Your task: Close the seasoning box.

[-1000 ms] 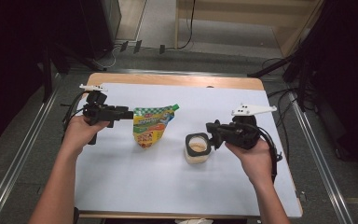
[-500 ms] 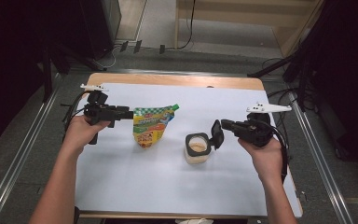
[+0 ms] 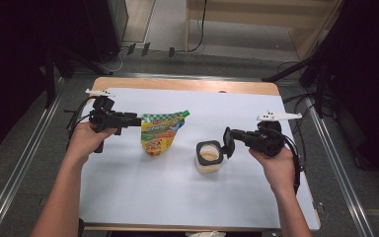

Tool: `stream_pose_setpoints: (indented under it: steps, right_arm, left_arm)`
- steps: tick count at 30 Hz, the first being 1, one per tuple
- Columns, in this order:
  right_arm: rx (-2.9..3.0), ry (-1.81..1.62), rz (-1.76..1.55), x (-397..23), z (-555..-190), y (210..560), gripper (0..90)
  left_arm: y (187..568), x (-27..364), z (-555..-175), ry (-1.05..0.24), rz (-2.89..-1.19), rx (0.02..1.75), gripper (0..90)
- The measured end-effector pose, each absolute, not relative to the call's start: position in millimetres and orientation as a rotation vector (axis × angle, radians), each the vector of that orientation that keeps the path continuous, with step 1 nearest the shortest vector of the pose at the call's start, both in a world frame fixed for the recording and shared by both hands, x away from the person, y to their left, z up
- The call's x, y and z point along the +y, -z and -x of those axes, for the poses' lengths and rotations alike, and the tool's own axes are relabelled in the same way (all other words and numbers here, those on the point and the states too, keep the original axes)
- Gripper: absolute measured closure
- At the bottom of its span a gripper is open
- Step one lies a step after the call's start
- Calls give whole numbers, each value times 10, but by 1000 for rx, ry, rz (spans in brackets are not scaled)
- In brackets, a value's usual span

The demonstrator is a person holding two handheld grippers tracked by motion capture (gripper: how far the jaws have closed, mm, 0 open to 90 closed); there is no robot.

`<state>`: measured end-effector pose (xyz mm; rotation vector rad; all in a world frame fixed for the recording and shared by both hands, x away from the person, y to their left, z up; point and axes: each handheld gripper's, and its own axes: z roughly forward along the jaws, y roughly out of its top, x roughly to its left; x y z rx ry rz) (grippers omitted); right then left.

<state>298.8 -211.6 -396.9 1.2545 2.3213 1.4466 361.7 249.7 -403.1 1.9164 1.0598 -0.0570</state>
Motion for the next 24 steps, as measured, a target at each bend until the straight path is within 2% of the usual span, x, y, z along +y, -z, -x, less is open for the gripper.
stream_pose_setpoints:
  steps: [24]
  right_arm:
    - [2435,-1472,-1169,-1744,-2983,4195,900]
  left_arm:
    - [4022,2507,-3617,99,-1891,1060,413]
